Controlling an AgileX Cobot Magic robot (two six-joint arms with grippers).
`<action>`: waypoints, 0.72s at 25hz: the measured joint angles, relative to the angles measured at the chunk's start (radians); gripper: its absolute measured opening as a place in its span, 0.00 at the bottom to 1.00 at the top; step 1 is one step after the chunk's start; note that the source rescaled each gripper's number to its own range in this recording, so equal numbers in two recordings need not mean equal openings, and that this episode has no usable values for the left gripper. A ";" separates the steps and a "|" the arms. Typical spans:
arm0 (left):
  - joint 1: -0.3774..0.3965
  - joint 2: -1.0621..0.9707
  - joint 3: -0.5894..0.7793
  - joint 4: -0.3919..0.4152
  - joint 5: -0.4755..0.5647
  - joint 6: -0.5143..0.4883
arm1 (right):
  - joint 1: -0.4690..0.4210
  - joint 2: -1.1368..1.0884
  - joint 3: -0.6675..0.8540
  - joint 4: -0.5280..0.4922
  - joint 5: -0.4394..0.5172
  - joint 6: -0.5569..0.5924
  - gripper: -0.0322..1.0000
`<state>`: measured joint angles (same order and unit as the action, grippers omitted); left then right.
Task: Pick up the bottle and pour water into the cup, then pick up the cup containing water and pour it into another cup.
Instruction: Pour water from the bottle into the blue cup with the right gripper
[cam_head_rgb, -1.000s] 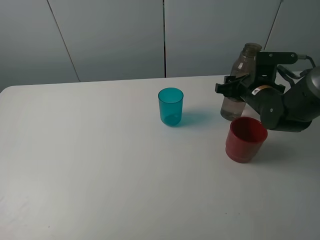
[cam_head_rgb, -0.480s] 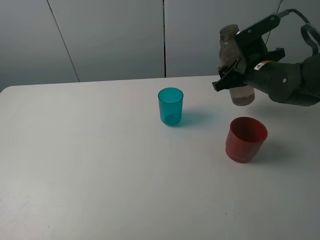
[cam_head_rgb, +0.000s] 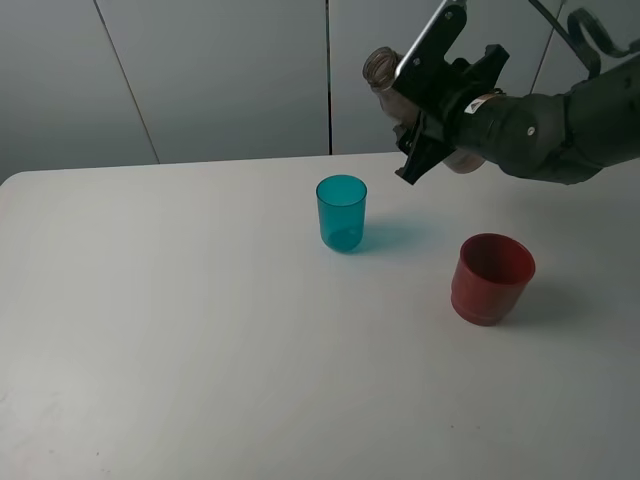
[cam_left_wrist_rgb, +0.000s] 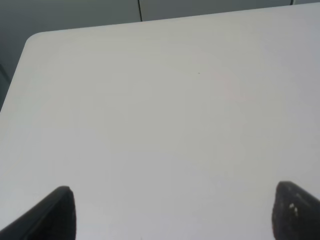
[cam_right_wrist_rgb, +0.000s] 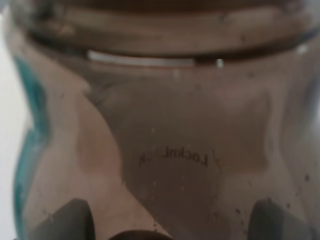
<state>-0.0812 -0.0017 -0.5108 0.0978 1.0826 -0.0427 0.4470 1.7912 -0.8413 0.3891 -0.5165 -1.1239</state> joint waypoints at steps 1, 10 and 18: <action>0.000 0.000 0.000 0.000 0.000 0.000 | 0.000 0.007 0.000 0.000 0.002 -0.025 0.06; 0.000 0.000 0.000 0.000 0.000 0.000 | 0.049 0.099 0.000 0.054 -0.030 -0.379 0.06; 0.000 0.000 0.000 0.000 0.000 0.000 | 0.065 0.160 -0.035 0.076 -0.083 -0.522 0.06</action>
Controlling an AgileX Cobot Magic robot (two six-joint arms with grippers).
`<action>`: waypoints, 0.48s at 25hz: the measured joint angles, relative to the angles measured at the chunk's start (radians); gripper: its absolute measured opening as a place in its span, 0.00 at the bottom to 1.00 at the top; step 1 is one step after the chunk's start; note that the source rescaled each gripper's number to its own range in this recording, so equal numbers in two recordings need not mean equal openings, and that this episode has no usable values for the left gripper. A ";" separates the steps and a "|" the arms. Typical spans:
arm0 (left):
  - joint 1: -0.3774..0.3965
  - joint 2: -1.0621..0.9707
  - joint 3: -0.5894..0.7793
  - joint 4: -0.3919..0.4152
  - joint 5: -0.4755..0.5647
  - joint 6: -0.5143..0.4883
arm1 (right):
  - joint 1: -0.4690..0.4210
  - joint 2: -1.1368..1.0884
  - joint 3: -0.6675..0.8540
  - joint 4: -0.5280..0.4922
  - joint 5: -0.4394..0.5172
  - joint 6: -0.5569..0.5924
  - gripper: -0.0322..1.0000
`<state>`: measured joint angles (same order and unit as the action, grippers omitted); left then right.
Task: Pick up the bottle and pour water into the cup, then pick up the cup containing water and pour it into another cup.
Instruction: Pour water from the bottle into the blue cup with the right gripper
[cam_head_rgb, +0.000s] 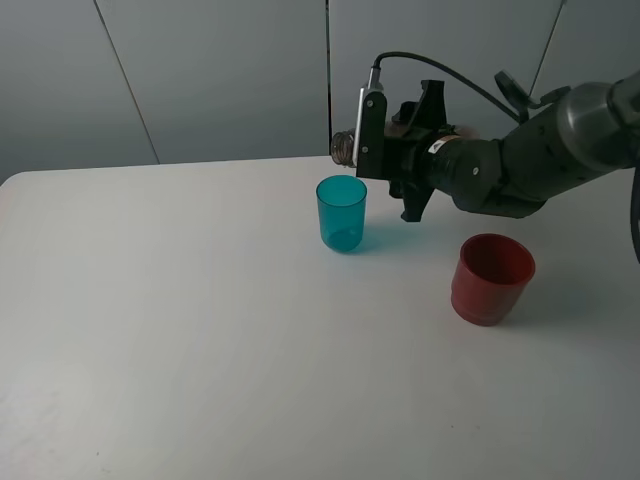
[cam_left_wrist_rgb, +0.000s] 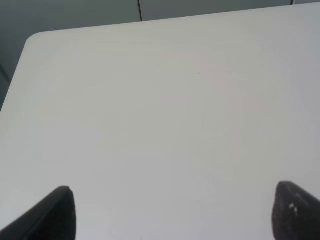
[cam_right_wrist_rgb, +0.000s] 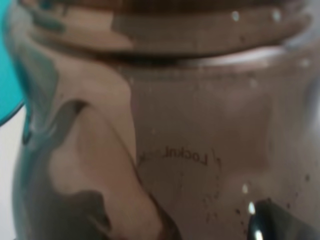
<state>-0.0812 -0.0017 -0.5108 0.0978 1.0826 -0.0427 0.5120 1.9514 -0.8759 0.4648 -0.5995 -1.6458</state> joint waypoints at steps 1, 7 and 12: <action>0.000 0.000 0.000 0.000 0.000 0.000 | 0.000 0.007 -0.004 0.000 -0.003 -0.021 0.06; 0.000 0.000 0.000 0.000 0.000 0.000 | 0.000 0.034 -0.006 0.024 -0.053 -0.146 0.06; 0.000 0.000 0.000 0.000 0.000 0.000 | 0.000 0.035 -0.006 0.033 -0.074 -0.214 0.06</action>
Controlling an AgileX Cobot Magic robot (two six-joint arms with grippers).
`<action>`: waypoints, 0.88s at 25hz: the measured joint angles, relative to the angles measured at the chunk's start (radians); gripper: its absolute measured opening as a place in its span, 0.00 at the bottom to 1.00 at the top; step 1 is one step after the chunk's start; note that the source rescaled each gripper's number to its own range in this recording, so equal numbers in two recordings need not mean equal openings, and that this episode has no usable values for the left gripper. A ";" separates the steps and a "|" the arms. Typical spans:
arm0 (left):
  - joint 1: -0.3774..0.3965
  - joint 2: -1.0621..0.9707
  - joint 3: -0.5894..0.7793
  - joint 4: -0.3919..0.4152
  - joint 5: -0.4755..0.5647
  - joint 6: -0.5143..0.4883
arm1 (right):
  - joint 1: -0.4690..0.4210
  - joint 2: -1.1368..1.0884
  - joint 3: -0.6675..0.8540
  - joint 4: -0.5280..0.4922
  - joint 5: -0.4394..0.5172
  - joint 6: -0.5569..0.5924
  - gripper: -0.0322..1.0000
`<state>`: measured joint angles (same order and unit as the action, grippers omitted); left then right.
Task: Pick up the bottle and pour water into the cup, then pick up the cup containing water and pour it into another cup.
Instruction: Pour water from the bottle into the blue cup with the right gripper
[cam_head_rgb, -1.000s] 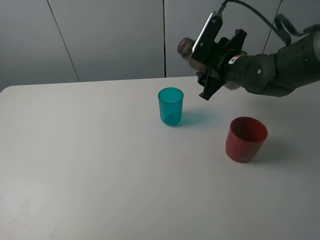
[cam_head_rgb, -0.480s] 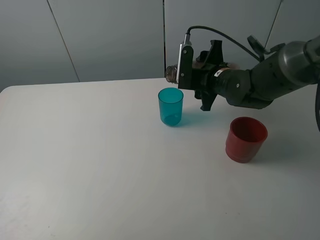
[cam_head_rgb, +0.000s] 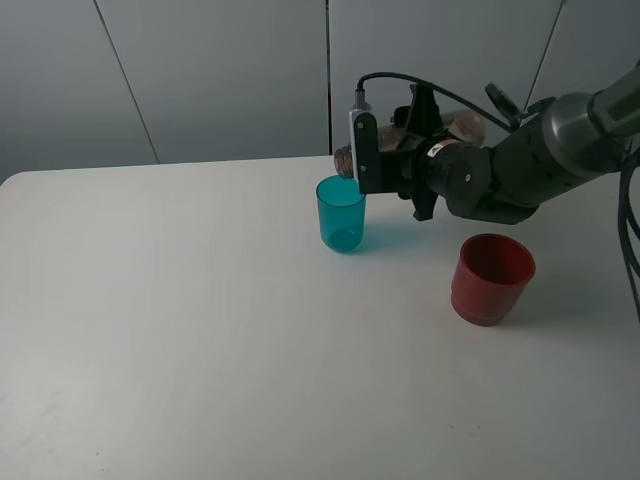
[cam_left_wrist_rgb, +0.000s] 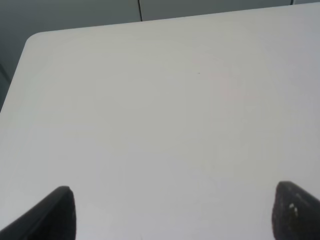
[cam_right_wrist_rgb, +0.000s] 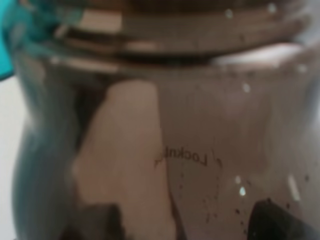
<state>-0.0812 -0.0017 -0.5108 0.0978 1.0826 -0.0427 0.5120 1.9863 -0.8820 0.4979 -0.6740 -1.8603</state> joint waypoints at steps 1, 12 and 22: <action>0.000 0.000 0.000 0.000 0.000 0.000 | 0.000 0.000 0.000 0.002 -0.005 -0.003 0.06; 0.000 0.000 0.000 0.000 0.000 -0.002 | -0.003 0.000 -0.057 0.022 -0.009 -0.124 0.06; 0.000 0.000 0.000 0.000 0.000 -0.002 | -0.024 0.000 -0.059 0.042 -0.014 -0.210 0.06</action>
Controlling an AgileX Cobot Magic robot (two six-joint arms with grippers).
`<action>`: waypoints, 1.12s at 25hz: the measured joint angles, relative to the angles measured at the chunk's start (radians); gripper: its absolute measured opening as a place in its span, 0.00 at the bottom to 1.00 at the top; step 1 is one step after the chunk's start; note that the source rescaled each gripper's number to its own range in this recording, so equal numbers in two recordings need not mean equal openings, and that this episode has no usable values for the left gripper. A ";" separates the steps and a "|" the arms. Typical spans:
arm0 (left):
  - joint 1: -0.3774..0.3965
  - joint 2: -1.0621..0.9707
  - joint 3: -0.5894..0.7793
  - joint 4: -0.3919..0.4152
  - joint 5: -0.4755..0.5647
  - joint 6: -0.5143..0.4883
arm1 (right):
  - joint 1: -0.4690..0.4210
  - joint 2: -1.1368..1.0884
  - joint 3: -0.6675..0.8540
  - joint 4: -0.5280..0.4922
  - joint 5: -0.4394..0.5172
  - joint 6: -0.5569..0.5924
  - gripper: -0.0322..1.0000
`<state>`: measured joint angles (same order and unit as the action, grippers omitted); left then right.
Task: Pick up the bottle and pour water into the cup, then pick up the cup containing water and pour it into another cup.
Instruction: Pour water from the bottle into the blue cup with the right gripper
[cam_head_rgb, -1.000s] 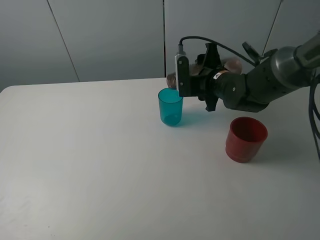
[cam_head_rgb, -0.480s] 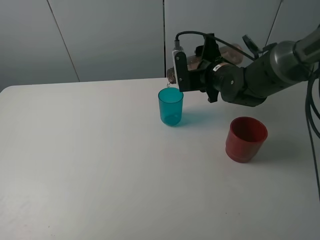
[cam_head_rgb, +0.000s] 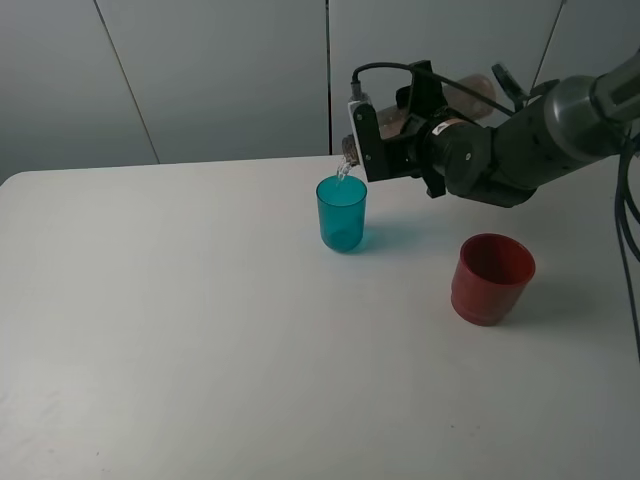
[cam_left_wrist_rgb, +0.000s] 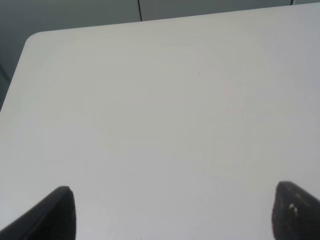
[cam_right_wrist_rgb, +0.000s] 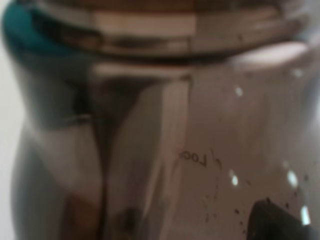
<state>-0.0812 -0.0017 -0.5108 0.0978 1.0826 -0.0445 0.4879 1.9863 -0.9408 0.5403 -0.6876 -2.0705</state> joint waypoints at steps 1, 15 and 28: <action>0.000 0.000 0.000 0.000 0.000 0.000 | 0.000 0.000 0.000 0.000 -0.002 -0.010 0.06; 0.000 0.000 0.000 0.000 0.000 0.000 | -0.009 0.000 -0.002 0.002 -0.010 -0.018 0.06; 0.000 0.000 0.000 0.000 0.000 0.000 | -0.040 0.000 -0.002 -0.052 -0.040 -0.018 0.06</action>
<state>-0.0812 -0.0017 -0.5108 0.0978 1.0826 -0.0445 0.4477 1.9863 -0.9423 0.4879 -0.7276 -2.0884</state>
